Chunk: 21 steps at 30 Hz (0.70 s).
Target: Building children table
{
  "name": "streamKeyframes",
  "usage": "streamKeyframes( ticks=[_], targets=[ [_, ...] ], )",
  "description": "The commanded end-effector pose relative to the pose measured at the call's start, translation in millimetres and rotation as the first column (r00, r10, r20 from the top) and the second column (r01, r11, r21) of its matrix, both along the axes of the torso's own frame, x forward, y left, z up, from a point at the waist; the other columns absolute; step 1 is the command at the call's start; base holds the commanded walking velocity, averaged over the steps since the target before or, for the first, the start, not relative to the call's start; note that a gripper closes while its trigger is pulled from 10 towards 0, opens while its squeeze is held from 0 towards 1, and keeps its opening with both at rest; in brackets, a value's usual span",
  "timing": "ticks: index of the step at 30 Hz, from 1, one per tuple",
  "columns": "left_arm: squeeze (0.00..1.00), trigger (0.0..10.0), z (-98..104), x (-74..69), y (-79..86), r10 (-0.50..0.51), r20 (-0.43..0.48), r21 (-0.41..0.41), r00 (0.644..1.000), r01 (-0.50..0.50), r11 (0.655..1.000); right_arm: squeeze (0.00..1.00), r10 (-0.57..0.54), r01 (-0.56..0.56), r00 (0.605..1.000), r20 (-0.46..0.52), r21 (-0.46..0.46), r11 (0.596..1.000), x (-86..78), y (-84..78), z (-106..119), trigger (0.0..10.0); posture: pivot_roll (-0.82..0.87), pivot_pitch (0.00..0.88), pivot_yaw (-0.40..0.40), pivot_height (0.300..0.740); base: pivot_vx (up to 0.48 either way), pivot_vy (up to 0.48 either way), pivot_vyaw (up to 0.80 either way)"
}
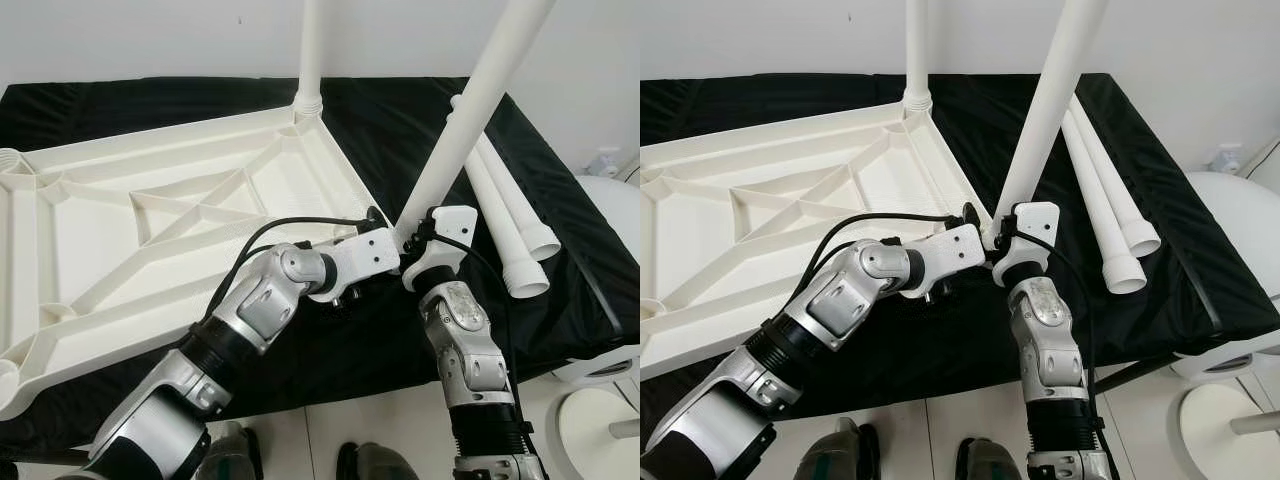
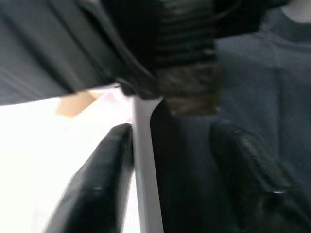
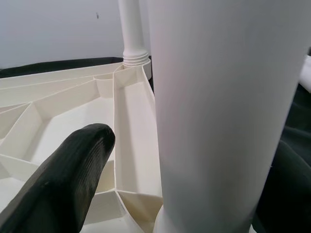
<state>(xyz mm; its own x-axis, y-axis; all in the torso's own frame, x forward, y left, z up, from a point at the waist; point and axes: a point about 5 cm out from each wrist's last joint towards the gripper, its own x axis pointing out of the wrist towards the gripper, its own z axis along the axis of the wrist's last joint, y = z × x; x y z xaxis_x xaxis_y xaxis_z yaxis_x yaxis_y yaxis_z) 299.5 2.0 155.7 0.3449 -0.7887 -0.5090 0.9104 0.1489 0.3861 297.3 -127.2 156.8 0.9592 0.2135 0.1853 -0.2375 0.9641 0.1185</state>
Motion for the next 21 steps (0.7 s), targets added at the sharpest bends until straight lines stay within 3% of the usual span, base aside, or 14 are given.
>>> streamKeyframes(
  ticks=[1,2,3,4,5,10,14,18,19,20,21],
  targets=[
    [1.00,10.0,7.0,-4.7,-1.9,-0.076,0.015,0.008,0.997,0.076,0.997,0.00,0.011,-0.011,1.000,0.022,0.001,1.000,-1.5,1.2,2.4,10.0,-0.04,0.075,-0.030,0.740,0.000,0.000,0.00],
    [1.00,10.0,7.0,-4.7,-1.9,-0.076,0.015,0.008,0.997,0.076,0.997,0.00,0.011,-0.011,1.000,0.022,0.001,1.000,-1.5,1.2,2.4,10.0,-0.04,0.075,-0.030,0.740,0.000,0.000,0.00],
    [0.69,10.0,9.9,-5.7,-0.1,-0.089,0.020,0.004,0.996,0.089,0.996,0.00,0.009,-0.009,1.000,0.022,0.001,1.000,-1.3,0.7,2.4,10.0,-0.04,0.076,-0.030,0.740,0.000,0.000,0.00],
    [0.69,10.0,9.9,-5.7,-0.1,-0.089,0.020,0.004,0.996,0.089,0.996,0.00,0.009,-0.009,1.000,0.022,0.001,1.000,-1.3,0.7,2.4,10.0,-0.04,0.076,-0.030,0.740,0.000,0.000,0.00],
    [0.00,10.0,13.4,-9.3,4.6,-0.122,0.029,0.014,0.992,0.121,0.993,0.00,0.007,-0.007,1.000,0.021,-0.001,1.000,-0.6,-0.3,1.8,10.0,-0.03,0.075,-0.030,0.740,0.000,0.000,0.00],
    [0.00,10.0,24.9,-23.0,27.6,-0.222,0.030,0.039,0.975,0.221,0.975,0.00,-0.012,0.012,1.000,0.015,-0.008,1.000,2.9,-5.3,0.9,10.0,-0.03,0.076,-0.035,0.740,0.000,0.000,0.00],
    [0.00,10.0,30.8,-22.5,43.2,-0.217,0.025,0.044,0.976,0.215,0.976,0.00,-0.018,0.018,1.000,0.016,-0.012,1.000,5.2,-8.1,1.9,10.0,-0.02,0.075,-0.037,0.740,0.000,0.000,0.00],
    [0.00,10.0,31.6,-12.5,52.0,-0.145,0.020,0.032,0.989,0.145,0.989,0.00,-0.017,0.018,1.000,0.016,-0.016,1.000,6.4,-9.0,2.2,10.0,-0.02,0.074,-0.043,0.740,0.000,0.000,0.00],
    [0.00,10.0,30.5,0.2,57.0,-0.056,0.037,0.010,0.998,0.056,0.998,0.00,-0.018,0.018,1.000,0.016,-0.019,1.000,7.4,-9.6,2.0,10.0,-0.02,0.074,-0.043,0.740,0.000,0.000,0.00],
    [0.00,10.0,30.5,0.2,57.0,-0.056,0.037,0.010,0.998,0.056,0.998,0.00,-0.018,0.018,1.000,0.016,-0.019,1.000,7.4,-9.6,2.0,10.0,-0.02,0.074,-0.043,0.740,0.000,0.000,0.00],
    [0.00,10.0,29.9,16.1,62.4,0.078,0.014,-0.055,0.997,-0.077,0.996,0.00,-0.018,0.019,1.000,0.016,-0.023,1.000,8.4,-10.2,1.7,10.0,-0.02,0.075,-0.043,0.740,0.000,0.000,0.00]
  ],
)
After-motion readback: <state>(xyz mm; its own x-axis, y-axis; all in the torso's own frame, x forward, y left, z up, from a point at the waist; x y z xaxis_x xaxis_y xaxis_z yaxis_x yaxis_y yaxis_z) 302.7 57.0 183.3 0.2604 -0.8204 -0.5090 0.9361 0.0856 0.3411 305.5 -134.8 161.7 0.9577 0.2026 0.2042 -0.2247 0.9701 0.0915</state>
